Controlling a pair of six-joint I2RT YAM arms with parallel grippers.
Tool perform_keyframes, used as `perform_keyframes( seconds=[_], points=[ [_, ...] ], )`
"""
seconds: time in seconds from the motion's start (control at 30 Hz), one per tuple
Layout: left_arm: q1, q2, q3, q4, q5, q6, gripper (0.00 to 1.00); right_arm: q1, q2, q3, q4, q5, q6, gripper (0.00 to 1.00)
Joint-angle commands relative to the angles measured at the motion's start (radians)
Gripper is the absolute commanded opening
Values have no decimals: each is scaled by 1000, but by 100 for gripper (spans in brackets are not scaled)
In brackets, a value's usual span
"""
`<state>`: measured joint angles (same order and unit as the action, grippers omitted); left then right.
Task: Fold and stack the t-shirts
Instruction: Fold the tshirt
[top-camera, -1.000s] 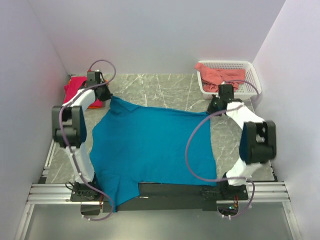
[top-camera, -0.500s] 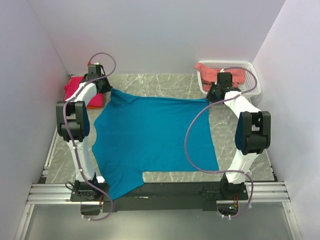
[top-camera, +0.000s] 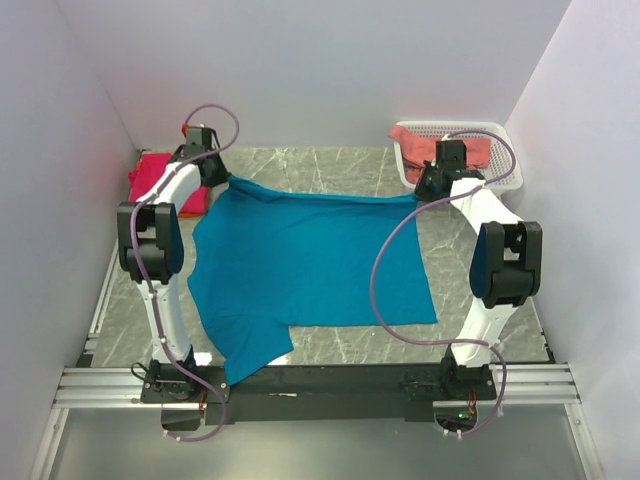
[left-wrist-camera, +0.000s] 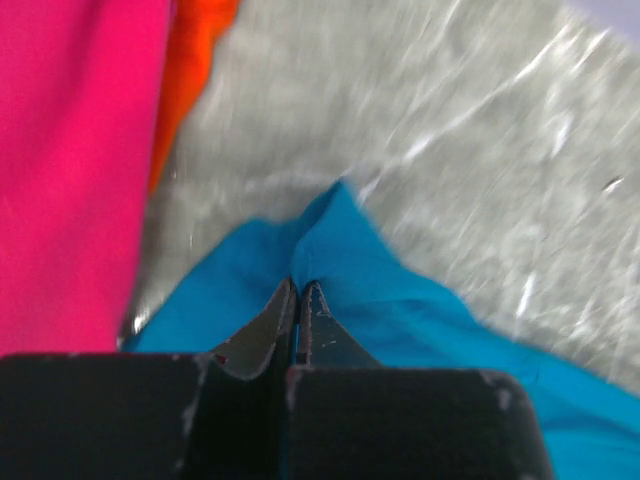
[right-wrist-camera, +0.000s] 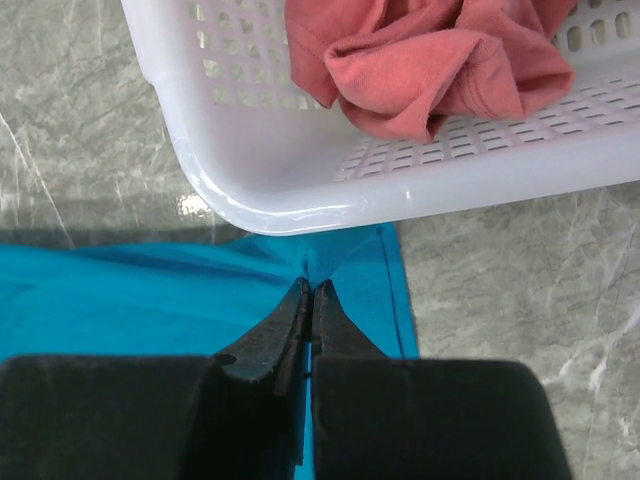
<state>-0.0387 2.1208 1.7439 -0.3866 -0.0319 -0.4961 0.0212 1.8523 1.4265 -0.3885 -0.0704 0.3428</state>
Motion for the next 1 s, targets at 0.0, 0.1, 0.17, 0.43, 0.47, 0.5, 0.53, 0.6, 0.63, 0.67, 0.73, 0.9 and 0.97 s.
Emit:
perform_keyframes(
  seconds=[0.0,0.1,0.17,0.43,0.47,0.5,0.53,0.6,0.63,0.67,0.73,0.9,0.97],
  points=[
    [-24,-119,-122,8,-65,-44,0,-9,-37,2,-12,14,-28,0],
    [-30,-205,-205,-3,-117,-111,0,-12,-59,-12,-21,9,-36,0],
    [-35,-240,-216,-78,-152,-169,0,-12,-64,-8,-47,20,-53,0],
    [-98,-378,-314,-346,-361,-451,0,-12,-76,-5,-119,29,-73,0],
    [-98,-392,-326,-374,-370,-482,0,-10,-79,-5,-121,29,-76,0],
    [-99,-403,-346,-427,-378,-505,0,-10,-80,-5,-127,29,-77,0],
    [-101,-435,-362,-443,-385,-536,0,-10,-87,-3,-133,29,-77,0],
    [-104,-469,-406,-477,-385,-565,0,-10,-97,-5,-147,29,-83,0],
    [-105,-487,-423,-479,-381,-575,0,-10,-100,-5,-150,30,-84,0],
    [-109,-524,-438,-482,-376,-585,0,-10,-110,-6,-156,30,-85,0],
    [-113,-574,-475,-495,-381,-602,1,-10,-117,-6,-165,29,-91,0],
    [-136,-657,-562,-514,-350,-636,0,-10,-136,-20,-179,24,-96,0],
    [-159,-686,-595,-525,-349,-676,1,-9,-140,-26,-182,23,-99,0]
  ],
)
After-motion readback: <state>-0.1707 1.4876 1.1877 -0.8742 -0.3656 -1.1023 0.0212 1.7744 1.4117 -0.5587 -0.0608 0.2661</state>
